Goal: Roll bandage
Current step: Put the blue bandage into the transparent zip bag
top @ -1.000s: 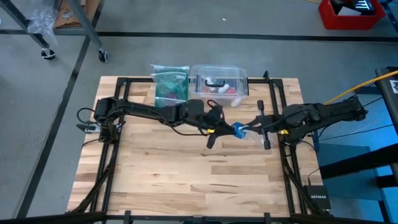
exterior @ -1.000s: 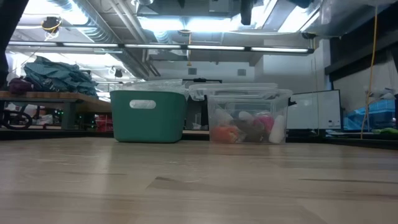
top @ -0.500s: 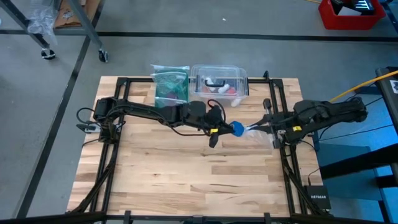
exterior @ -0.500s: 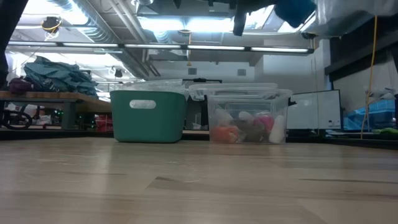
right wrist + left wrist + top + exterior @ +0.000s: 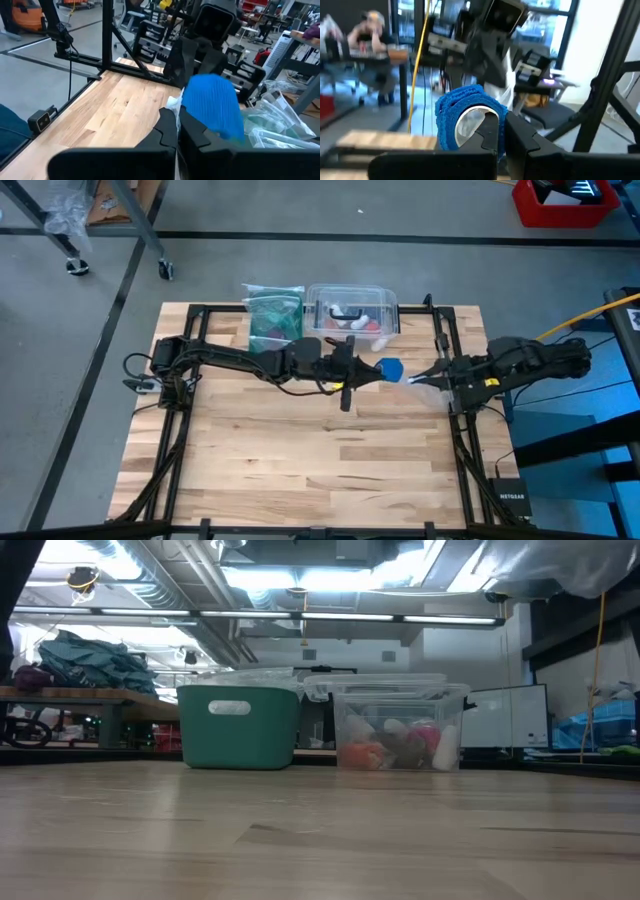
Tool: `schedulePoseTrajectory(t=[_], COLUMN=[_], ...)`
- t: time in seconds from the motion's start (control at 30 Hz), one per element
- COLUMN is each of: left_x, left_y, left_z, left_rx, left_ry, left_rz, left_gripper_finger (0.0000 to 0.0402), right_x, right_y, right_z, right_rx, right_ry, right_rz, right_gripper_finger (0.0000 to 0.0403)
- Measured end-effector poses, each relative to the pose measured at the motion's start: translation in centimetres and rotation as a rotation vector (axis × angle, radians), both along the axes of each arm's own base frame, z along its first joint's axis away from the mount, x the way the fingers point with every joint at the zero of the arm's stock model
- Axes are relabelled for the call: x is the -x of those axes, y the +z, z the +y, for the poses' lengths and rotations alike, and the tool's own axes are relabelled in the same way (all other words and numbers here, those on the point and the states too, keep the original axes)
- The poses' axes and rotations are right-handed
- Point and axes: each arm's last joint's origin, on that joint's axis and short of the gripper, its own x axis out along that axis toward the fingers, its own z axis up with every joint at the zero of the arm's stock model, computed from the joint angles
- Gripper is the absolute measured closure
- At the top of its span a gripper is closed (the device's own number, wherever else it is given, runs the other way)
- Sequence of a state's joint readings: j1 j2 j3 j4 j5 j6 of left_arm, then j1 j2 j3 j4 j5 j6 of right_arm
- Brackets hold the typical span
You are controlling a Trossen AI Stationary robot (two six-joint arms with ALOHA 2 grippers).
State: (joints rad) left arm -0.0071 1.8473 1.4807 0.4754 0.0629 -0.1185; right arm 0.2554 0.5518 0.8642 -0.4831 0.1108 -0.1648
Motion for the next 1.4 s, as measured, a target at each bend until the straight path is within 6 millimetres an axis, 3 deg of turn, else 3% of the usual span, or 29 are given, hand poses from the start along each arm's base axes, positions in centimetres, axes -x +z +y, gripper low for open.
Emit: schedulePoseTrajectory(t=[0.5, 1.0, 1.4], left_x=[0.5, 0.7, 0.6], left_y=[2.1, 2.5, 2.2], left_z=[0.0, -2.0, -1.9], left_rx=[-0.031, -0.099, -0.140], left_ry=[0.102, 0.079, 0.110], left_rz=[-0.226, -0.278, -0.240], left_gripper_finger=[0.0401, 0.0401, 0.0401], right_x=[0.8, 0.6, 0.6], right_y=[0.9, 1.7, 1.6], right_z=[-0.2, -0.4, -0.4], right_rx=[0.029, 0.069, 0.069], right_ry=[-0.007, -0.082, -0.079], right_rz=[-0.098, -0.181, -0.180], right_gripper_finger=[0.0402, 0.0402, 0.0402])
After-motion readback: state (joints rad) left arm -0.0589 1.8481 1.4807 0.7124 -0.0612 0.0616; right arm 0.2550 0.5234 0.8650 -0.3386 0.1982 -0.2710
